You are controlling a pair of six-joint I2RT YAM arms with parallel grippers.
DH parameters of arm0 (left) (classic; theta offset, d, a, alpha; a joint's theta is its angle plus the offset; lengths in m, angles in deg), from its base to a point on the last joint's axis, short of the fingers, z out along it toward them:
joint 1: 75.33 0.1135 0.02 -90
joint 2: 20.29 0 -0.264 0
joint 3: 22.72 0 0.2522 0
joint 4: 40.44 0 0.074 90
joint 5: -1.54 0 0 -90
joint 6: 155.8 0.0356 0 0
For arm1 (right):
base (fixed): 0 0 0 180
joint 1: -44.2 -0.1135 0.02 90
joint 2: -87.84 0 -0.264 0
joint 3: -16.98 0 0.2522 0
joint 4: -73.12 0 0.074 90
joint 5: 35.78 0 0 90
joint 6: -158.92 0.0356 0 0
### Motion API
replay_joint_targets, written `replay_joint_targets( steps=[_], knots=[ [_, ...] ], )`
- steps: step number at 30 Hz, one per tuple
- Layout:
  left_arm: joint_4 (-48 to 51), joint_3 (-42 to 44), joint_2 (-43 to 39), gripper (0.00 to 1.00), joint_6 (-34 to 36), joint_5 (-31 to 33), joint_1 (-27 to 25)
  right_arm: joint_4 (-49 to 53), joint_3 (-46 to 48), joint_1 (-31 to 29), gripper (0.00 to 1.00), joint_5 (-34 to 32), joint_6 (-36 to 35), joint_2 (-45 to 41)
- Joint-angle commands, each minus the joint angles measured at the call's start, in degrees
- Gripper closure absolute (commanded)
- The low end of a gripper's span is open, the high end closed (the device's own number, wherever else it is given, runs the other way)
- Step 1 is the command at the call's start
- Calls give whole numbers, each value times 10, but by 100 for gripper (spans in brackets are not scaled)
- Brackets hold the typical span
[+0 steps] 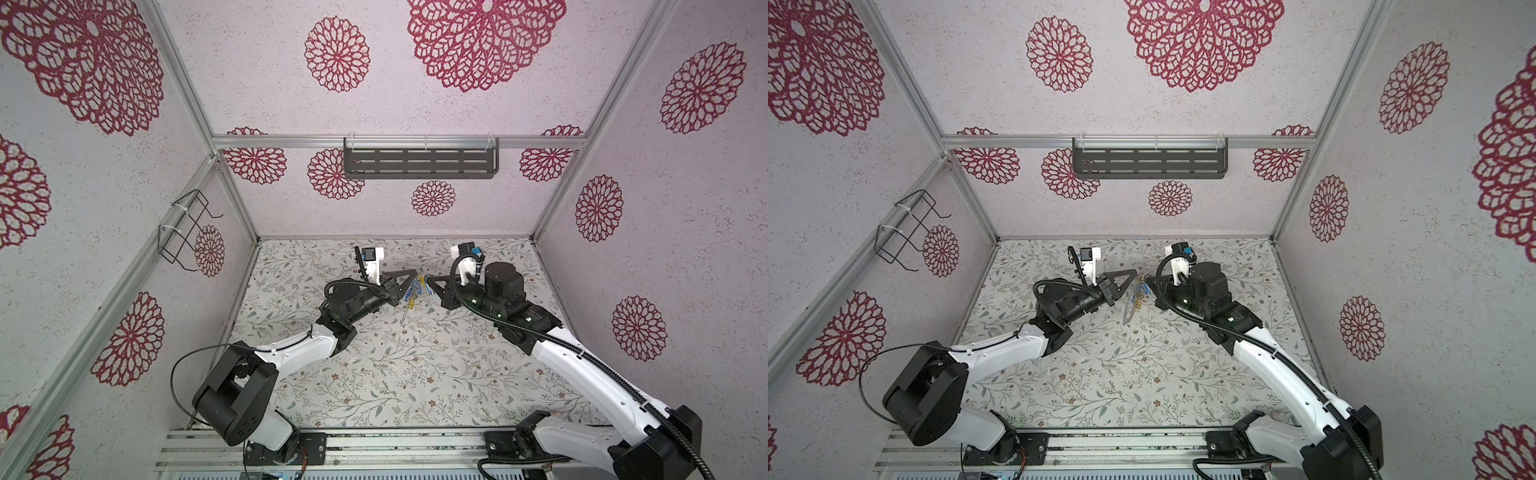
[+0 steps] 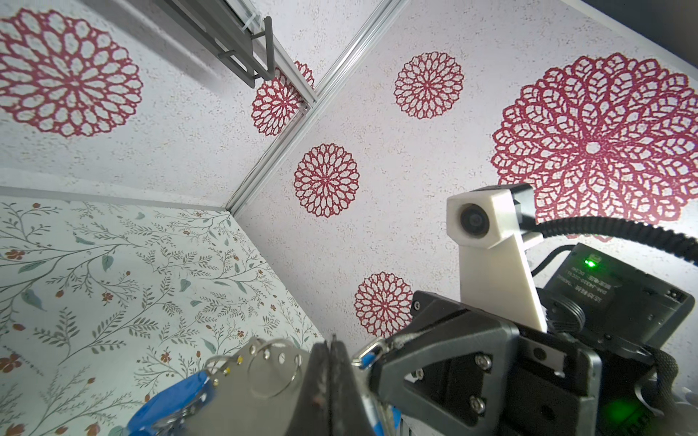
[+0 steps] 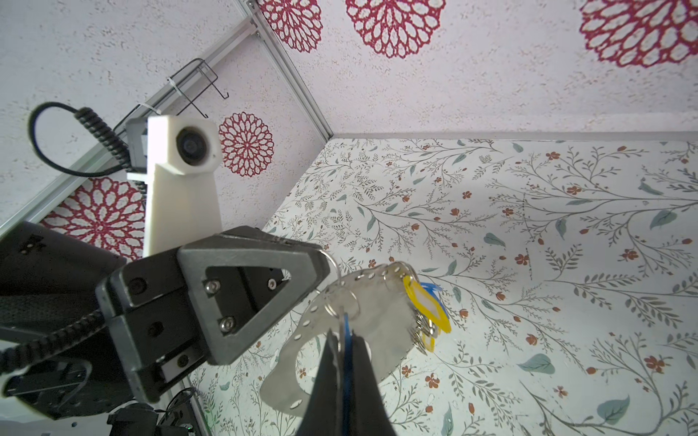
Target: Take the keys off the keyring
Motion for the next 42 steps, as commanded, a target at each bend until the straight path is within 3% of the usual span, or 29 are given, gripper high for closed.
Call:
replay_joint_targets(
  steps=[1,16,27,42],
  knots=[
    [-29,-21,8,100,-1,12,6,-4,-24,-1,100,-4,-2,-2],
    [-26,-36,25,100,-1,1,-6,19,-52,-3,100,-16,-20,8],
    [7,-32,2,100,28,3,-6,104,-72,-1,100,-113,-50,-12],
    [53,-53,29,100,87,-75,-7,176,-203,-2,100,-46,-83,74]
  ],
)
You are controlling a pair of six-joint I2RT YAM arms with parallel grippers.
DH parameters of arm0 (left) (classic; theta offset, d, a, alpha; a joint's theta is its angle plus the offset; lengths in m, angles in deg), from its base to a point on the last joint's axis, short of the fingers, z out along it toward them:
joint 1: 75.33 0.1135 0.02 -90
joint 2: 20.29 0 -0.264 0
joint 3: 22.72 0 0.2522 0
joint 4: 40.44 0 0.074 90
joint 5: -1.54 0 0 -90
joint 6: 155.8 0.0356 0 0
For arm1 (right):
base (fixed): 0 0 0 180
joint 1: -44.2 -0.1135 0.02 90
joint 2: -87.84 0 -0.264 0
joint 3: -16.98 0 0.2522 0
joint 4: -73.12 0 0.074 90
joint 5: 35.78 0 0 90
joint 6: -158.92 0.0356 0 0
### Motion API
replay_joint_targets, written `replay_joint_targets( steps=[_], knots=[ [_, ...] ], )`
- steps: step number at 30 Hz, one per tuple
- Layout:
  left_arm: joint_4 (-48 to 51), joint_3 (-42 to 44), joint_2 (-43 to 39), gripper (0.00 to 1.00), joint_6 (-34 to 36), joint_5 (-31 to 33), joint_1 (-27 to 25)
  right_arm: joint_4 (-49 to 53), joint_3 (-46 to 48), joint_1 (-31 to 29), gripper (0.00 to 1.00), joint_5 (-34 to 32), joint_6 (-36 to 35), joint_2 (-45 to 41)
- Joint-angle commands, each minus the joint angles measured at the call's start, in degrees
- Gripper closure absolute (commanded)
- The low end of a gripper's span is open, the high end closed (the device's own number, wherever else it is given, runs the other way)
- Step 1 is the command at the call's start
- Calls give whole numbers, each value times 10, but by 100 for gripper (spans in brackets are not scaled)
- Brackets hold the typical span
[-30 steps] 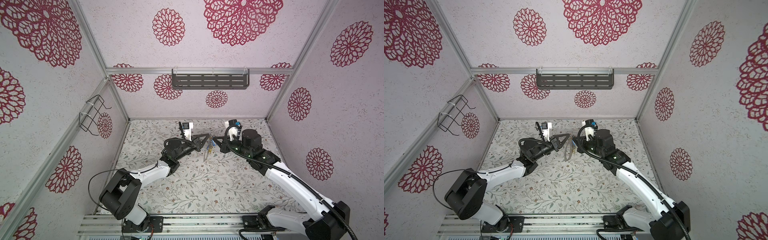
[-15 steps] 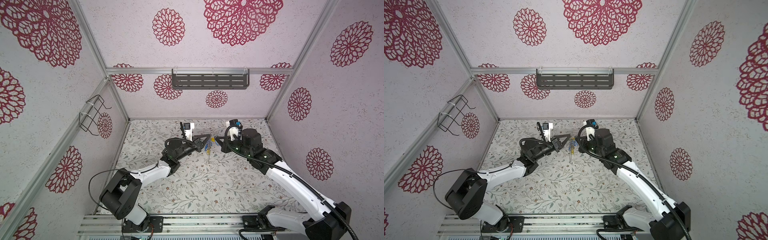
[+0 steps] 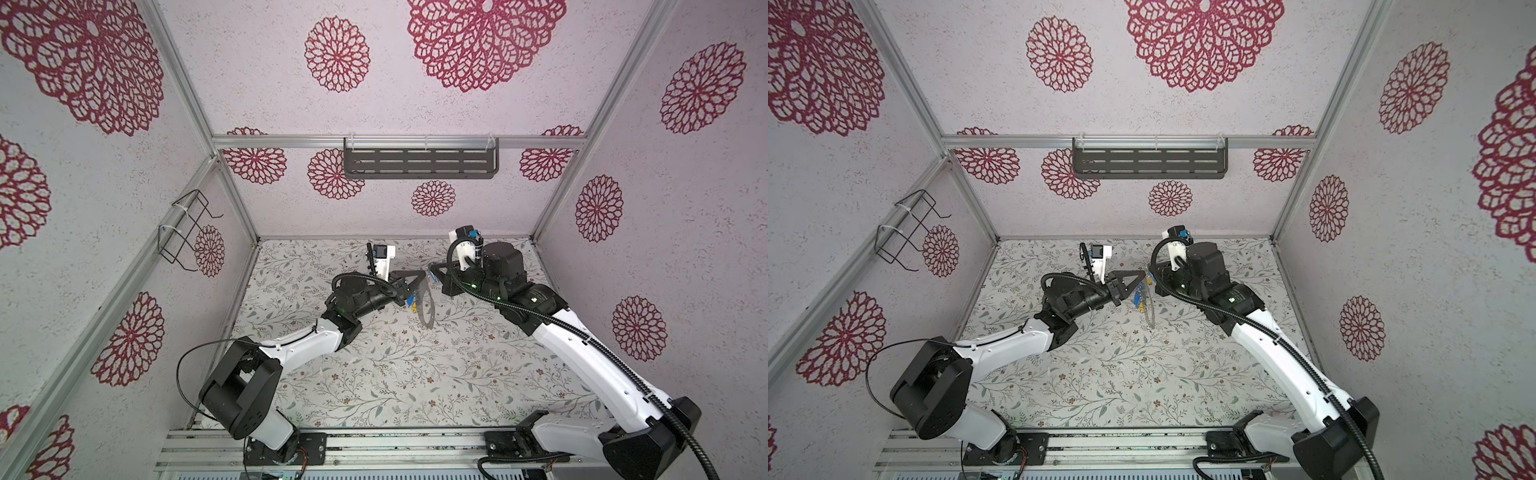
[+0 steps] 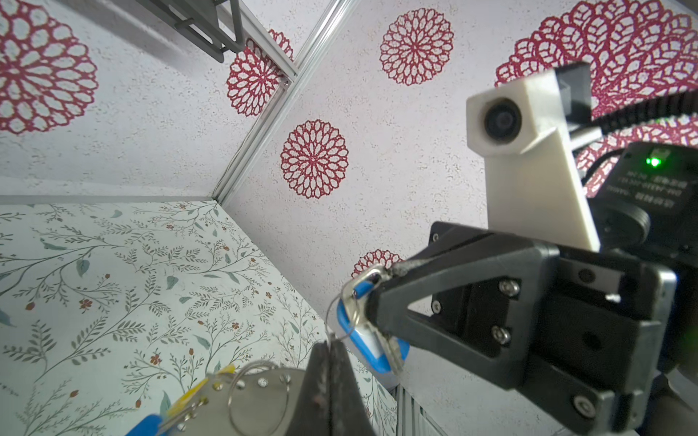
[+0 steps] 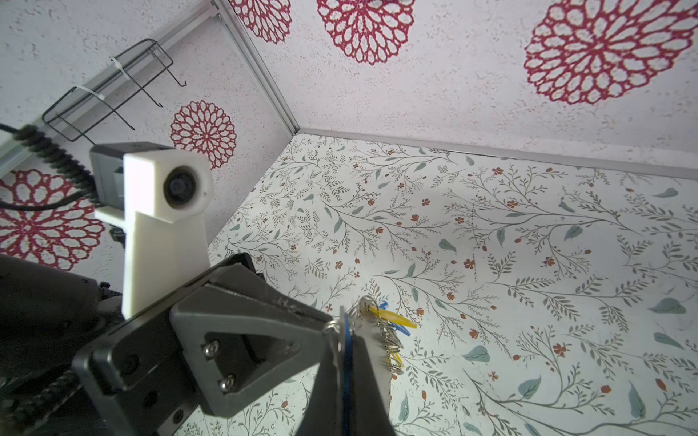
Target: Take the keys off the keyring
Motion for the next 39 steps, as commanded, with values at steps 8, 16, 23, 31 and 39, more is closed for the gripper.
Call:
replay_joint_targets(
  steps=[8,16,23,31,39],
  knots=[
    [61,8,-17,100,207,-20,4,101,-120,2,100,17,-14,71],
    [207,-21,-42,100,392,30,3,150,-162,0,100,37,16,106],
    [230,-26,-42,100,456,56,2,129,-161,-7,100,64,50,114],
    [227,-37,-29,100,458,50,-14,97,-170,-23,100,89,77,133],
    [200,-16,-30,100,498,42,-31,123,-200,-18,100,47,79,161]
  ],
)
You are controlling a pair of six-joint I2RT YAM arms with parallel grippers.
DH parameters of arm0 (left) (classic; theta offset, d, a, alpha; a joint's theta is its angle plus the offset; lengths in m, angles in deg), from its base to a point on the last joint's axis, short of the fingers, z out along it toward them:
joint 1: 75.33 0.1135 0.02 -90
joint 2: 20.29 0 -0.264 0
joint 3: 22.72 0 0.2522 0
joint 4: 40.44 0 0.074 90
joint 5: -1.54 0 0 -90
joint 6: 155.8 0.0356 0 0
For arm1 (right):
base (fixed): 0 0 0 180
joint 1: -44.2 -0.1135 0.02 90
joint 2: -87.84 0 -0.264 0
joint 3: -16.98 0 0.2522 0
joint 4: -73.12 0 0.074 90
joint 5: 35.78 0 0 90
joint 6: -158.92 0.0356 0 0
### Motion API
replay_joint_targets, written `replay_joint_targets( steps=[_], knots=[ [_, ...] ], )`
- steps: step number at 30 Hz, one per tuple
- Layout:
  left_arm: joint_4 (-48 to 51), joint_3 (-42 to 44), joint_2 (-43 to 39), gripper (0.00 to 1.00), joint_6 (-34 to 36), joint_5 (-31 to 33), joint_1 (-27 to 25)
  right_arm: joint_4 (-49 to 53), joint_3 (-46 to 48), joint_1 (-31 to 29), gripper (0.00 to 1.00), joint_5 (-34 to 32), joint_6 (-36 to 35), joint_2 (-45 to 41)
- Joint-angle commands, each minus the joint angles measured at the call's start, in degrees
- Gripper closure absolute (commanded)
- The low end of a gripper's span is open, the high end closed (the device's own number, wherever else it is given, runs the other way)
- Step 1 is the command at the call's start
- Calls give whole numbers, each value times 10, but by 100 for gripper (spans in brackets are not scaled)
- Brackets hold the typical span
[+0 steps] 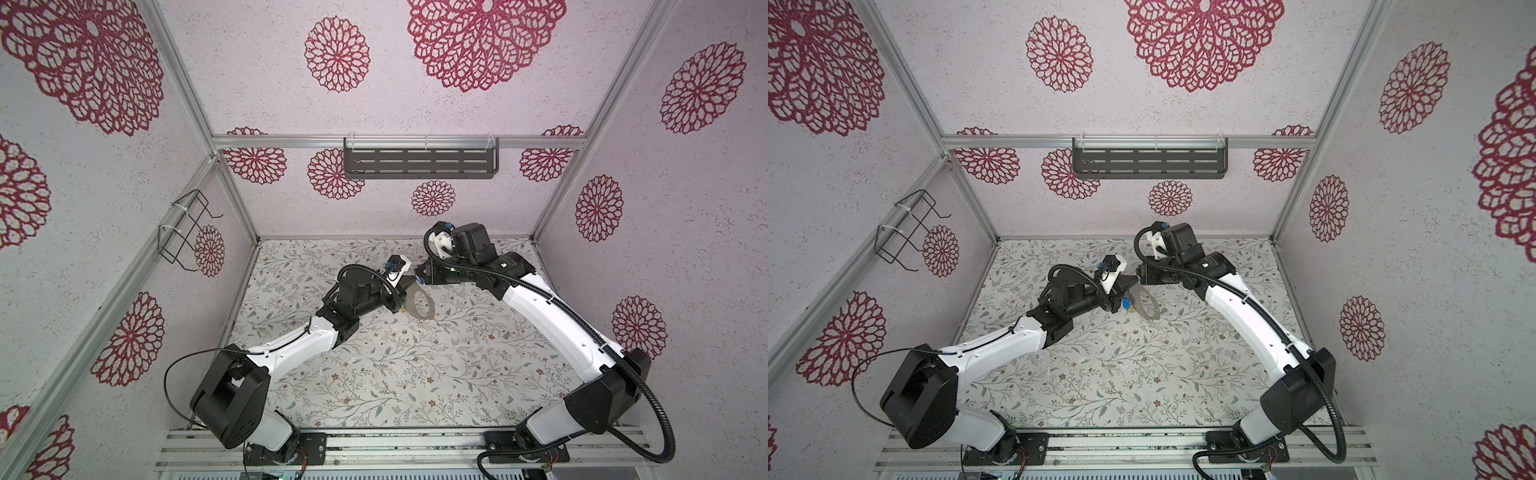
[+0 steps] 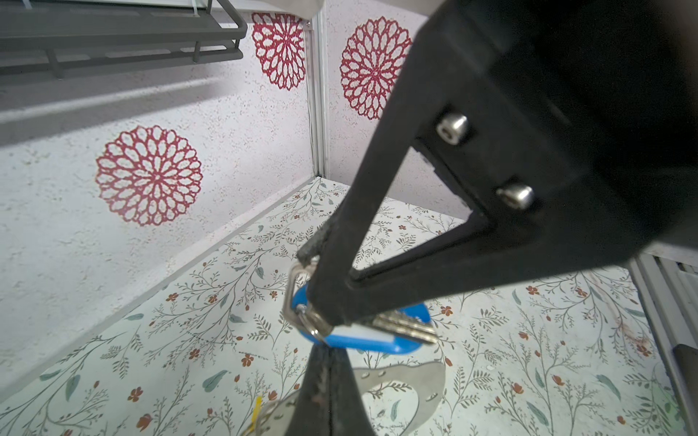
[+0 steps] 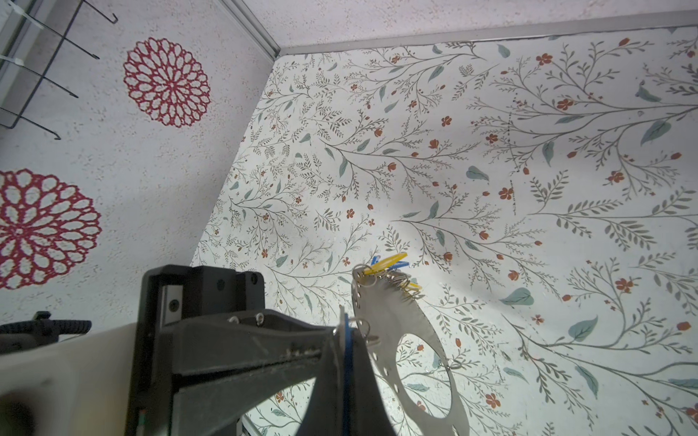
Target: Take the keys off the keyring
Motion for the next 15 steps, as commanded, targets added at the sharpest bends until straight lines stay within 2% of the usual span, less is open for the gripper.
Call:
replay_joint_targets(
  steps=[1,5,15],
  knots=[
    [-36,22,-2,100,48,-41,-27,-33,-37,-5,100,-1,8,6],
    [-105,69,-22,100,99,-56,-29,-20,-29,17,100,-15,8,15],
    [-209,106,-38,100,102,-71,-27,-21,27,55,100,-9,7,3]
  ],
)
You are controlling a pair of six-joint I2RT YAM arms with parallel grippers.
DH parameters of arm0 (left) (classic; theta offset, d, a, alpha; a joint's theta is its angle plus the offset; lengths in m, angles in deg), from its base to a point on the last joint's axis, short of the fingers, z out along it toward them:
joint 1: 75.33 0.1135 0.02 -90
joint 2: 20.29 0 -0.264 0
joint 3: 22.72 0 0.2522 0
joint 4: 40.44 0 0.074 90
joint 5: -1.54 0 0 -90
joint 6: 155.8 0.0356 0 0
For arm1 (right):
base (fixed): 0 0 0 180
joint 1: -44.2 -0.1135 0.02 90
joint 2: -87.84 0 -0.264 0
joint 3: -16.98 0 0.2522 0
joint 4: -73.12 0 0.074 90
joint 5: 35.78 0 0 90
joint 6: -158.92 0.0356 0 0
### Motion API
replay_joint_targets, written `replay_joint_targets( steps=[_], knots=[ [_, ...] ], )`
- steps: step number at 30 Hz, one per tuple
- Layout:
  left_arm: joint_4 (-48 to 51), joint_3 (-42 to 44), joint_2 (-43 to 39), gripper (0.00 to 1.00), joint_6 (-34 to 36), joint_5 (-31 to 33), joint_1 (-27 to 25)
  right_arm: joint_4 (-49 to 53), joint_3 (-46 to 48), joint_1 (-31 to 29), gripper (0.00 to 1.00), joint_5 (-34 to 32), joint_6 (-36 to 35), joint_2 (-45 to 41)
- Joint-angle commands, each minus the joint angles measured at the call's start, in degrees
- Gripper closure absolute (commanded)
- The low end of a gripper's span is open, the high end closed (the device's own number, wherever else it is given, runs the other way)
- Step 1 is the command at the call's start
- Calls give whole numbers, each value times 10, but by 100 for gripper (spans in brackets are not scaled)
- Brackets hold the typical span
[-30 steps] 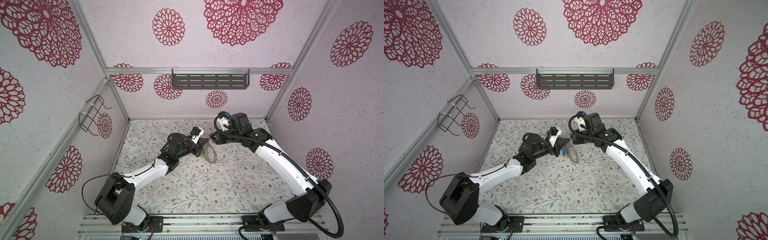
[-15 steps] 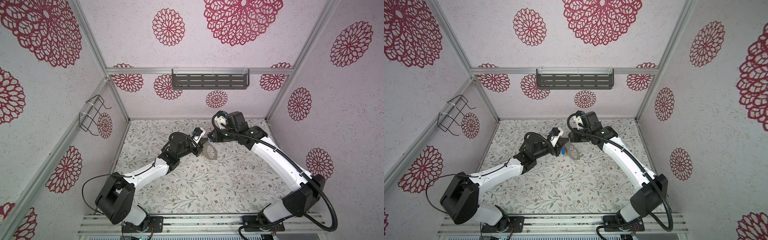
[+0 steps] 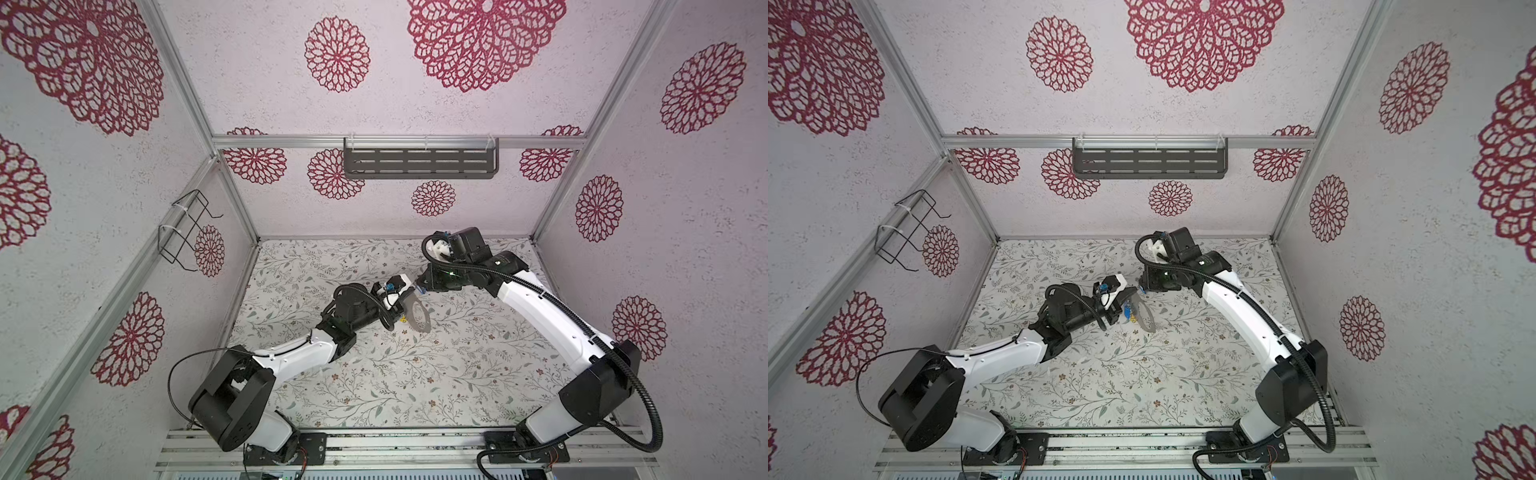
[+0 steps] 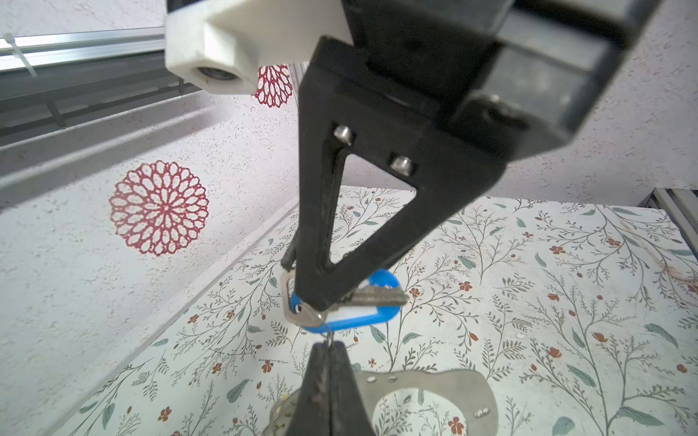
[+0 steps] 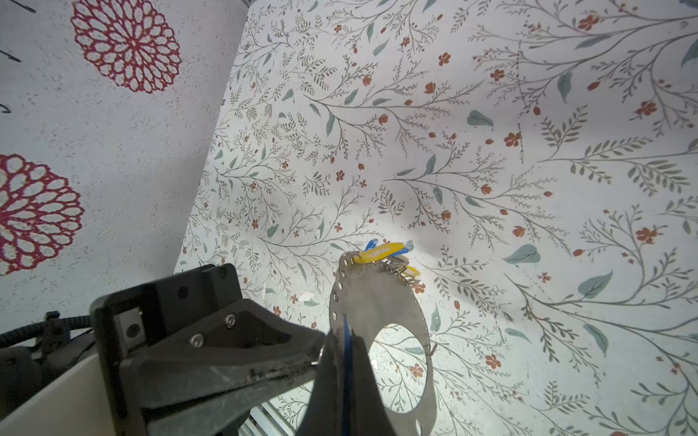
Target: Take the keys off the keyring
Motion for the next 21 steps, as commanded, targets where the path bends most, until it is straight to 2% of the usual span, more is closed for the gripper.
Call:
replay_joint_targets(
  steps=[1,11,21],
  knots=[
    [-85,3,-30,100,9,-64,-18,-58,10,34,100,-50,6,-19],
    [-175,21,-42,100,-64,-80,4,-64,67,56,100,-45,3,-46],
    [-272,25,-23,100,-180,-97,30,-76,100,59,100,-36,5,-59]
  ],
)
